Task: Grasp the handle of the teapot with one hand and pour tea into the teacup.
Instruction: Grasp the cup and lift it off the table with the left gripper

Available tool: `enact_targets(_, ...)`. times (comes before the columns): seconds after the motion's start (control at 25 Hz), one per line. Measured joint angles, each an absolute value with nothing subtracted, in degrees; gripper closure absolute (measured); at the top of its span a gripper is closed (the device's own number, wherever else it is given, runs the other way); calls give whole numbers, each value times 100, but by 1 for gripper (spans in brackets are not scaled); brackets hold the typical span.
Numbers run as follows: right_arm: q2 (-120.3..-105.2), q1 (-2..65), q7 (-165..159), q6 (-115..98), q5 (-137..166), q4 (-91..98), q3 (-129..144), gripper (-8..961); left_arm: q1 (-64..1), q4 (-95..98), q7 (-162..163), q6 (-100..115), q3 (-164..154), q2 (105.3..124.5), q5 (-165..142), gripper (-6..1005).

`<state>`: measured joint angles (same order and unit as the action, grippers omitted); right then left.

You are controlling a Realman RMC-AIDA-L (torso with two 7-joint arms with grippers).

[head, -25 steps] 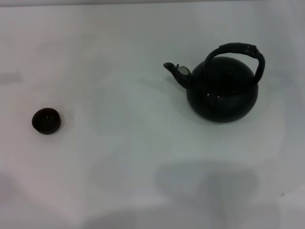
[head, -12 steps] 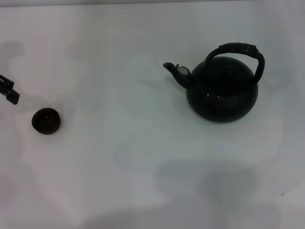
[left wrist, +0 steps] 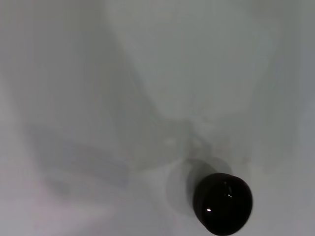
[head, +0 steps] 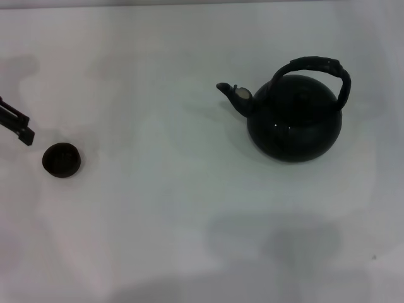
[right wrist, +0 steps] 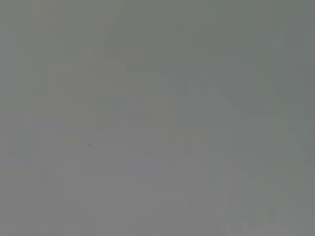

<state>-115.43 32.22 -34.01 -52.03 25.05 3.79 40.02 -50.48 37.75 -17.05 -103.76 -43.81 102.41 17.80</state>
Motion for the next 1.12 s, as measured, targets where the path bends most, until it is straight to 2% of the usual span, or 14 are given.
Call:
enact_targets(0.2, -11548, 3212, -3401, -5203, 2510, 346, 4008, 214, -5169, 3615, -1652, -10091, -4558, 10369, 1581, 122)
enact_targets(0.48, -11549, 3234, -3397, -5204, 2513, 331, 4017, 214, -5444, 3566, -1627, -9608, -4737, 10665, 1254, 122)
enact_targets(0.72, -11555, 3225, -3398, -5206, 2514, 331, 4017, 213, -5622, 3390, -1598, -9377, -4737, 10847, 1182, 123)
enact_targets(1.12, -11558, 3244, -3401, -5212, 2513, 366, 4016, 214, -5732, 3174, -1450, -9343, -5042, 10994, 1169, 123)
